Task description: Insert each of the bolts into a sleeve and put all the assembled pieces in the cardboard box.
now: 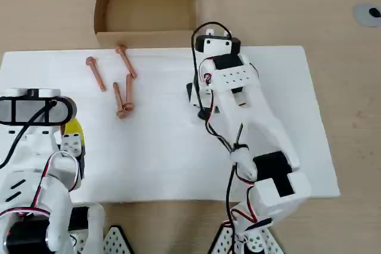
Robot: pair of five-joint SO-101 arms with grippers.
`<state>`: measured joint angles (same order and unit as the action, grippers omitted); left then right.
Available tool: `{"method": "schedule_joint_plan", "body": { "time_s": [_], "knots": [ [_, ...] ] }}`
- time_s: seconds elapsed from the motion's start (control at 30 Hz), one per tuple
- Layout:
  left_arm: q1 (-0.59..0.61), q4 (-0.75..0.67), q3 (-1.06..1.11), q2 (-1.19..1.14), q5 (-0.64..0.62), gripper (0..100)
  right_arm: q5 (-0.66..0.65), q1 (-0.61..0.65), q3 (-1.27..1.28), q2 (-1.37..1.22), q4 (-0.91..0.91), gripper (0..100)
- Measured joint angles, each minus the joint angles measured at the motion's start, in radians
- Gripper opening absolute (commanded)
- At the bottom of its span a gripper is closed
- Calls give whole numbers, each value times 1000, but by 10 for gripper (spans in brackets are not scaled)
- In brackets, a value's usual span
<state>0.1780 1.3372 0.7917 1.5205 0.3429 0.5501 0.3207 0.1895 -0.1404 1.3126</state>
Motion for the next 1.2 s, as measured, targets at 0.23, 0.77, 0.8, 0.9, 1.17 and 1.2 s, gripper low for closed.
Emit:
{"method": "schedule_joint_plan", "body": {
  "time_s": [0.23, 0.77, 0.8, 0.9, 1.17, 1.2],
  "knots": [
    [0, 0, 0, 2, 0, 7, -6, 0, 0, 0, 0, 185],
    [0, 0, 0, 2, 0, 6, -6, -2, 87, -3, -155, 185],
    [0, 0, 0, 2, 0, 6, -6, -2, 100, -3, -166, 185],
    [0, 0, 0, 2, 0, 6, -6, -2, 120, -3, -192, 185],
    [0, 0, 0, 3, 0, 6, -6, -2, 120, -3, -241, 185],
    [0, 0, 0, 3, 0, 6, -6, -2, 120, -3, -242, 185]
  ]
}}
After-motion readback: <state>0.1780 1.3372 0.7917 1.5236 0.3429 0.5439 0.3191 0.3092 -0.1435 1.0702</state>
